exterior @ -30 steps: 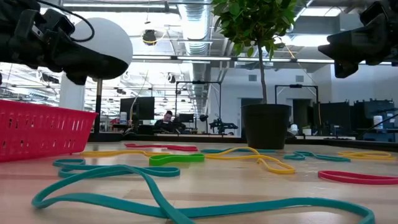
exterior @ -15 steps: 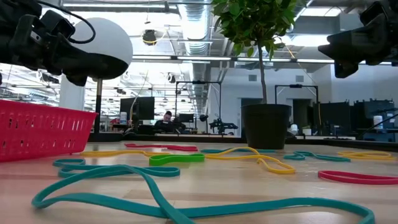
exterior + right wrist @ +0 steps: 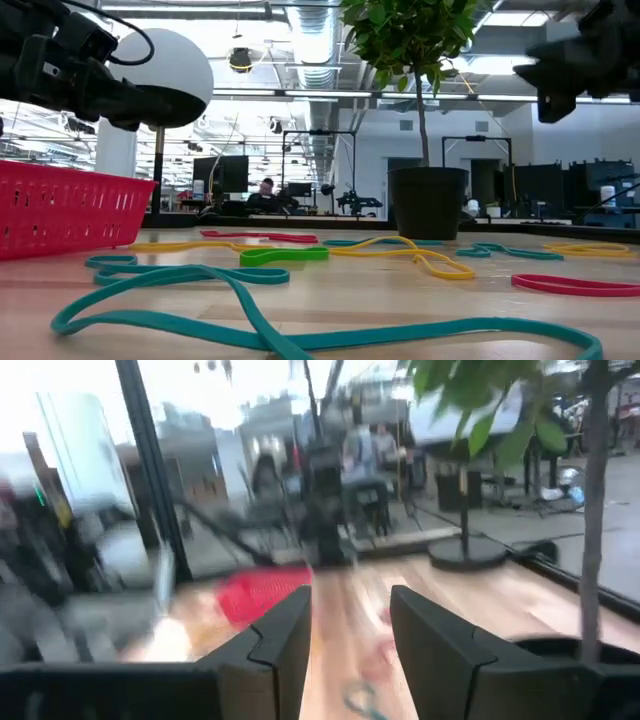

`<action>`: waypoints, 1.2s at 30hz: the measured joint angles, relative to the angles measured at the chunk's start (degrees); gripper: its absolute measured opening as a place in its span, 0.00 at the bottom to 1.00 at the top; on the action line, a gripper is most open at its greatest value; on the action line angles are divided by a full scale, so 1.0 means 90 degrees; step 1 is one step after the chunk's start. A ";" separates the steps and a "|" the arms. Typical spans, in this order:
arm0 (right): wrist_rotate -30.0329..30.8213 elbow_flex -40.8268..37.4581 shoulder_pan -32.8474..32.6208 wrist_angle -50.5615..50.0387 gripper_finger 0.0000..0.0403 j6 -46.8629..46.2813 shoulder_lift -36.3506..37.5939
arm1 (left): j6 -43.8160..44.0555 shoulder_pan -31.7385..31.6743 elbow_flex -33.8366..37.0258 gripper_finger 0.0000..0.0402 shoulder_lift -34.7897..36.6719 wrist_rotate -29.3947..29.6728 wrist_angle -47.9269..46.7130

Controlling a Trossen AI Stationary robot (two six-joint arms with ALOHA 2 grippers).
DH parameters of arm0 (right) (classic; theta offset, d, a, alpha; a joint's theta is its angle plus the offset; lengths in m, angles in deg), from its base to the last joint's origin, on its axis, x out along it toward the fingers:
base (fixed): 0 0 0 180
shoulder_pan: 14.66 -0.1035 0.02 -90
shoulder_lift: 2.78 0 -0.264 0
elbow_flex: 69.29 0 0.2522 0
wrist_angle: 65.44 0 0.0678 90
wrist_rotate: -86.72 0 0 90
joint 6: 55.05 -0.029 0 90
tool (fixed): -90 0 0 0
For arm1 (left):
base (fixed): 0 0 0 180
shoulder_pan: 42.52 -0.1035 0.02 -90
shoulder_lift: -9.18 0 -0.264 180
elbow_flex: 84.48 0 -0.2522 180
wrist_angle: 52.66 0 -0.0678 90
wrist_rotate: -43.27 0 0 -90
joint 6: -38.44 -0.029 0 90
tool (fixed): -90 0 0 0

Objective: Pick and place items into bin
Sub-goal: Put the blue rubber band into the red bin

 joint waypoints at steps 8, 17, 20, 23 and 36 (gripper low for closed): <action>-0.0033 0.0004 0.0009 0.1548 0.33 -0.0165 0.0000 | -0.0156 -0.0005 -0.0429 0.26 -0.0002 0.0049 -0.1218; -0.0033 0.0855 0.0007 0.1020 0.33 -0.0755 -0.0813 | -0.0201 -0.0005 -0.0465 0.26 0.0000 0.0753 -0.1036; -0.0039 0.1253 0.0007 0.0793 0.33 -0.0834 -0.1454 | -0.0468 -0.0005 -0.0465 0.26 0.0000 0.1253 -0.0571; -0.0176 0.1652 -0.0014 0.0636 0.33 -0.0740 -0.2140 | -0.0528 -0.0005 -0.0465 0.26 -0.0002 0.1510 0.0215; -0.0203 0.2046 -0.0012 0.0964 0.33 -0.0725 -0.4065 | -0.0468 -0.0005 -0.0472 0.26 0.0000 0.2143 0.1908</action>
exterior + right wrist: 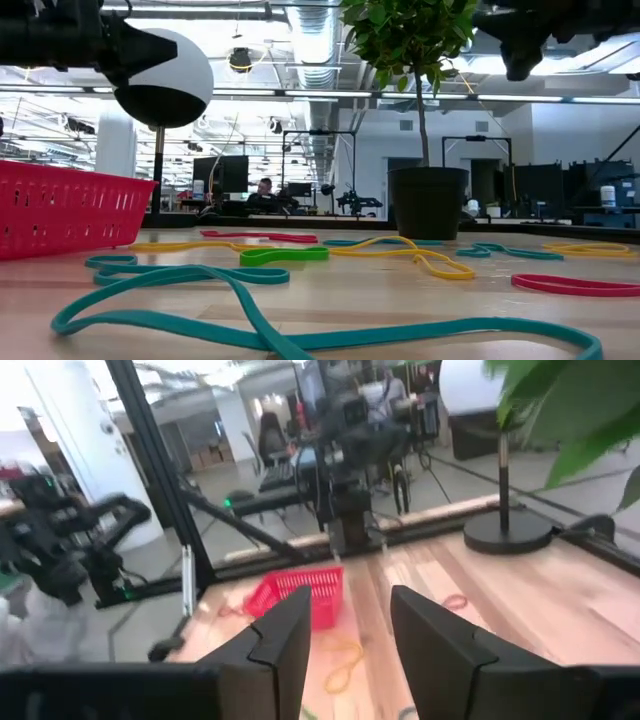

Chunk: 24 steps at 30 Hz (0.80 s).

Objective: Pick and place items into bin
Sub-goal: Put the blue rubber band into the red bin

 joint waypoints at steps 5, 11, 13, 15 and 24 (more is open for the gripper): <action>0.0097 0.0000 0.0037 0.0135 0.33 0.0003 -0.0449 | 0.0211 0.0000 0.0000 0.26 0.0000 0.0027 0.0166; 0.0220 0.0002 0.0143 0.0100 0.33 -0.0383 -0.1123 | 0.0897 0.0000 -0.0005 0.26 -0.0086 0.0040 0.0129; 0.0215 0.0002 0.0130 0.0087 0.33 -0.0590 -0.1385 | 0.1104 0.0000 -0.0005 0.26 -0.0101 0.0037 -0.0034; 0.0210 0.0002 0.0126 0.0092 0.33 -0.0701 -0.1661 | 0.1241 0.0000 -0.0007 0.26 -0.0148 0.0037 -0.0200; 0.0677 0.0002 0.0314 0.0506 0.33 -0.0887 -0.3118 | 0.1809 0.0000 -0.0005 0.26 -0.0170 -0.0039 -0.1335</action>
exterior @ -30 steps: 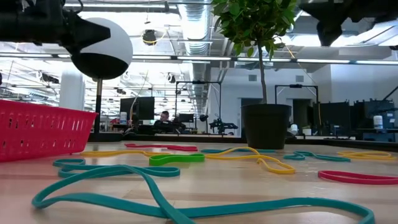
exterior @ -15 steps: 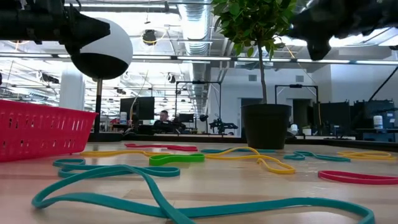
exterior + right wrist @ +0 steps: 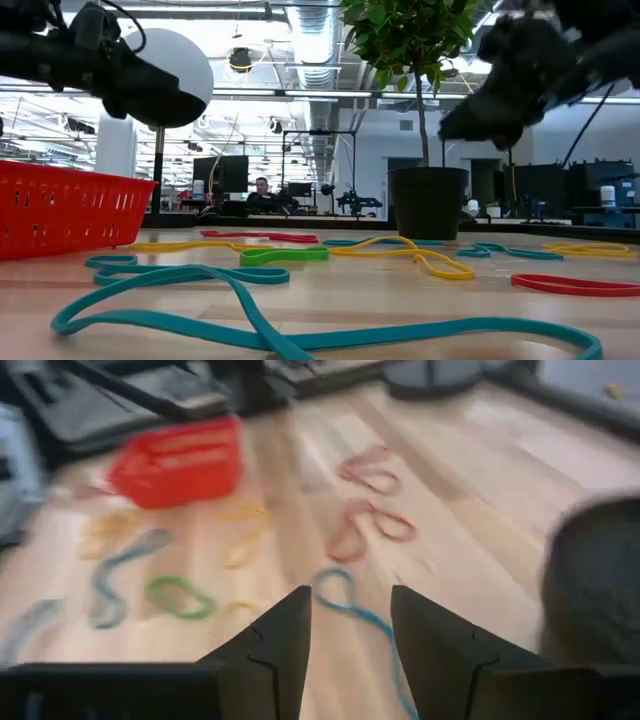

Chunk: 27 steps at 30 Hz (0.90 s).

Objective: Pick and place items into bin
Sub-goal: Put the blue rubber band into the red bin

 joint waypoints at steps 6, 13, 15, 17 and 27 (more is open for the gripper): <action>-0.0023 0.0122 0.0362 0.0081 0.33 -0.0882 -0.0687 | 0.0749 0.0002 0.0000 0.26 0.0002 -0.0101 -0.0669; -0.0827 0.0288 0.0575 0.0074 0.34 -0.0995 -0.1103 | 0.1141 0.0002 0.0000 0.26 0.0002 -0.0101 -0.1088; -0.0838 0.0329 0.0580 0.0086 0.34 -0.1002 -0.1198 | 0.0995 0.0002 0.0000 0.26 0.0001 -0.0101 -0.1104; -0.0841 0.0379 0.0578 0.0172 0.35 -0.1002 -0.1300 | 0.0848 0.0002 0.0000 0.26 0.0002 -0.0072 -0.1109; -0.0798 0.0792 0.0871 0.0321 0.34 -0.0935 -0.2044 | 0.0463 0.0002 0.0000 0.26 0.0000 -0.0179 -0.1273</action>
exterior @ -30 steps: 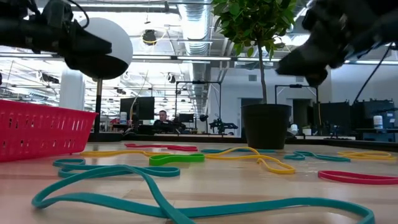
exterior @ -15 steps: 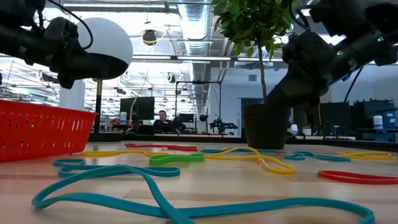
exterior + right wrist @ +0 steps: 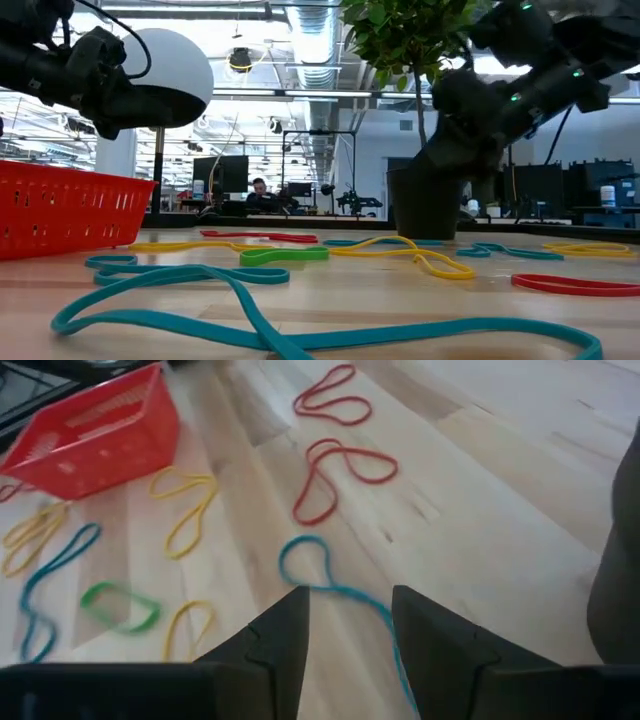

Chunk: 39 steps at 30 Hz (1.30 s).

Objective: Pick and place items into bin
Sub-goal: Put the blue rubber band into the red bin

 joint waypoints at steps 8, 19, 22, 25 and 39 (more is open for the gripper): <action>-0.0254 0.0612 -0.0092 -0.0162 0.31 0.0130 -0.0871 | -0.0029 0.0000 0.0000 0.26 0.0000 -0.0052 -0.0327; 0.0623 0.2112 -0.0587 -0.2668 0.30 0.0167 -0.1494 | -0.0090 -0.0002 0.0000 0.26 0.0000 0.0097 -0.0530; 0.0633 0.2425 -0.0543 -0.2643 0.30 0.0168 -0.1800 | -0.0088 -0.0002 0.0000 0.26 0.0000 0.0087 -0.0556; 0.0629 0.2724 -0.0490 -0.2687 0.30 0.0170 -0.2302 | -0.0085 -0.0002 0.0002 0.26 0.0002 0.0078 -0.0621; 0.1060 0.4289 -0.0337 -0.3393 0.29 0.0680 -0.3722 | -0.0021 -0.0002 0.0005 0.26 -0.0005 0.0082 -0.0965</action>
